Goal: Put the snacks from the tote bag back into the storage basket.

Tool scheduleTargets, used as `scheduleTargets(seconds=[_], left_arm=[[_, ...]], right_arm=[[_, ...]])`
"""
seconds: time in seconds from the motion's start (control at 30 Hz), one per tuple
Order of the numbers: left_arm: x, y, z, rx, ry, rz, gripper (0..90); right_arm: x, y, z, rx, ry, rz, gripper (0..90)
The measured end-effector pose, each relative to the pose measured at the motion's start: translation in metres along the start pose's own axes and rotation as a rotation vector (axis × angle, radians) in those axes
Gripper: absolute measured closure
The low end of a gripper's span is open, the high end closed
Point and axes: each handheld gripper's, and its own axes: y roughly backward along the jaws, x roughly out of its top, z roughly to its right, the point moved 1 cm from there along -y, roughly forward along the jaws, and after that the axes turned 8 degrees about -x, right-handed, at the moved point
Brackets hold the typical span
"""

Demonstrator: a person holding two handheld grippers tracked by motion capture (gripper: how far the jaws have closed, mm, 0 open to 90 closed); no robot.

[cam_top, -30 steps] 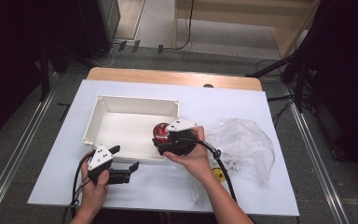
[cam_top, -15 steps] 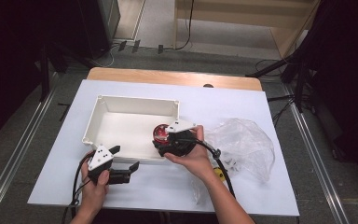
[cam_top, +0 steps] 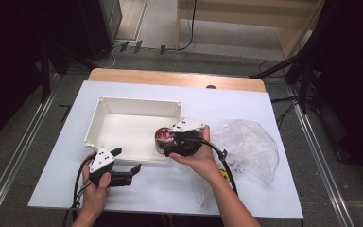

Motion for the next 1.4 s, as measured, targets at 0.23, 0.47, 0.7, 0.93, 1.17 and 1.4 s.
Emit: scheduleTargets(seconds=[0.23,0.47,0.7,0.93,1.17,1.4], left_arm=[[0.000,0.000,-0.001,0.001,0.007,0.002,7.0],[0.000,0.000,-0.001,0.001,0.010,0.002,7.0],[-0.001,0.000,-0.002,0.004,0.014,0.005,7.0],[-0.001,0.000,-0.002,0.004,0.022,0.009,7.0],[-0.001,0.000,-0.002,0.002,0.023,0.011,7.0],[-0.001,0.000,-0.002,0.004,0.022,0.011,7.0]], right_arm=[[0.002,0.013,0.007,-0.023,-0.026,0.031,19.4],[0.001,0.029,0.019,-0.056,-0.047,0.056,17.6],[-0.005,0.046,0.034,-0.086,-0.074,0.070,16.2],[-0.016,0.060,0.051,-0.123,-0.105,0.075,16.1],[-0.027,0.074,0.063,-0.151,-0.130,0.083,15.8],[-0.039,0.086,0.071,-0.171,-0.141,0.087,15.7]])
